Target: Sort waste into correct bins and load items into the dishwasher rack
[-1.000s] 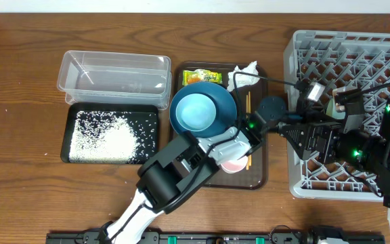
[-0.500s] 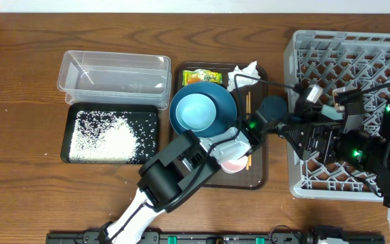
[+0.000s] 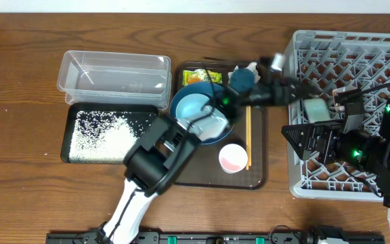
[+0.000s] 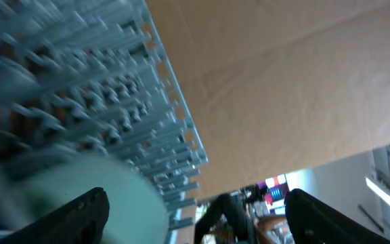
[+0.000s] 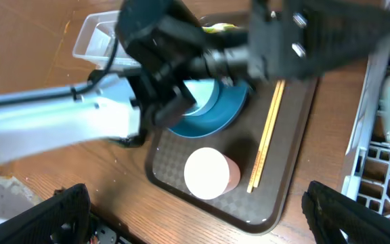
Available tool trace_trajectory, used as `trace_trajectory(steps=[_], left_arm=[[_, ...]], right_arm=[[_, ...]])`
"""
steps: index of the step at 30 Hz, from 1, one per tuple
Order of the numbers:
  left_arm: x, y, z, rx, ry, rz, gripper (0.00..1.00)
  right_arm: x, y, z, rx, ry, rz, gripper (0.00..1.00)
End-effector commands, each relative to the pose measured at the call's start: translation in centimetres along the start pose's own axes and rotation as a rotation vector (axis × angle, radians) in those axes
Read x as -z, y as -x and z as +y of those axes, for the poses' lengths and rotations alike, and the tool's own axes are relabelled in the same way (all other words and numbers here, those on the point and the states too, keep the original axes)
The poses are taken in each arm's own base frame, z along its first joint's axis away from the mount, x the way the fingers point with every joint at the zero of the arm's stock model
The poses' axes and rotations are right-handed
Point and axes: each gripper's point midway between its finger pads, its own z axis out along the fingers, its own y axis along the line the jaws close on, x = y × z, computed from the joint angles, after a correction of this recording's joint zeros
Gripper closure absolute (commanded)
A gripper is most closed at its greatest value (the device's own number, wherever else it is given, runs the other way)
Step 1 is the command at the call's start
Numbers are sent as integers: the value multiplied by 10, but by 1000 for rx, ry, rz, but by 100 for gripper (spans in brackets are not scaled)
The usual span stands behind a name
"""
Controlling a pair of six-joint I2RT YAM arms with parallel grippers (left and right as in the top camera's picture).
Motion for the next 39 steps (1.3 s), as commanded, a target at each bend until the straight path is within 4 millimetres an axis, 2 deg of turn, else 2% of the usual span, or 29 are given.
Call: trace_trajectory(steps=[1, 5, 9, 12, 15, 17, 21, 26, 29, 30, 33, 35, 37, 39], left_arm=[[24, 35, -17, -47, -35, -21, 13], [59, 70, -39, -100, -55, -51, 11], [91, 92, -62, -172, -41, -53, 11], [121, 105, -73, -222, 54, -53, 11], [160, 110, -75, -266, 247, -79, 10], [197, 108, -72, -281, 443, -112, 11], [290, 91, -78, -271, 868, -193, 10], [422, 53, -113, -213, 1359, -369, 10], [471, 31, -137, -185, 1505, -468, 10], [483, 23, -147, -180, 1531, -500, 10], [498, 7, -163, -167, 1550, -545, 10], [503, 0, -170, -168, 1553, -567, 10], [504, -2, -176, -179, 1548, -584, 10], [504, -3, -179, -186, 1544, -592, 10]], right_arm=[[3, 3, 3, 41, 10, -12, 1], [3, 3, 4, 42, 10, -13, 1], [4, 3, 4, 46, 10, -14, 1], [5, 3, 5, 59, 10, -18, 1], [6, 2, 5, 67, 10, -21, 1], [6, 2, 5, 66, 9, -21, 1], [6, 0, 3, 60, -3, -13, 1], [6, -2, -1, 82, -28, -3, 1], [6, -5, -13, 79, -101, 10, 1], [6, -7, -18, 82, -135, 20, 1], [1, -15, -19, 84, -163, 60, 6], [-5, -21, -14, 80, -159, 97, 12], [-14, -29, -11, 75, -163, 143, 23], [-26, -41, -11, 76, -194, 200, 29]])
